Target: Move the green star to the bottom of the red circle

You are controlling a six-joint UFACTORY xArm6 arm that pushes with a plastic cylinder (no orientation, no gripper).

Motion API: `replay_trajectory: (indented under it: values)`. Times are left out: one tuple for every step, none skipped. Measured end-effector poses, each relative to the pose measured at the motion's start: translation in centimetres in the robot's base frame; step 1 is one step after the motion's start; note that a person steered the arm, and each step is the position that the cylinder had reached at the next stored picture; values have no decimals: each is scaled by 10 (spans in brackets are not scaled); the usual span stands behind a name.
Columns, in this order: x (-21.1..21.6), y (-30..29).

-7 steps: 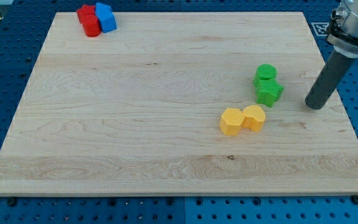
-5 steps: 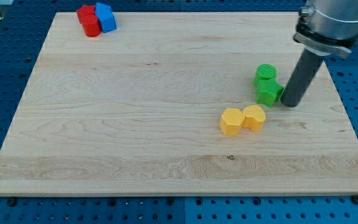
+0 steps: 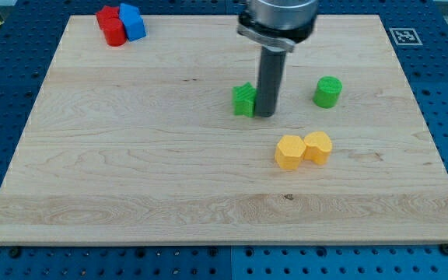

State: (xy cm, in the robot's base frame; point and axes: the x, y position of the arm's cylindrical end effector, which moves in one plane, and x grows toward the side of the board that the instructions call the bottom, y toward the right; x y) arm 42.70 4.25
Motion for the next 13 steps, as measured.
replay_trajectory:
  values:
    - [-23,-39]
    - [-45,-81]
    - [-55,-126]
    - [-63,-169]
    - [-80,-212]
    - [-96,-249]
    - [-113,-272]
    - [-122,-281]
    - [-84,-289]
    - [-62,-266]
    - [-66,-218]
    - [-84,-204]
    - [-97,-214]
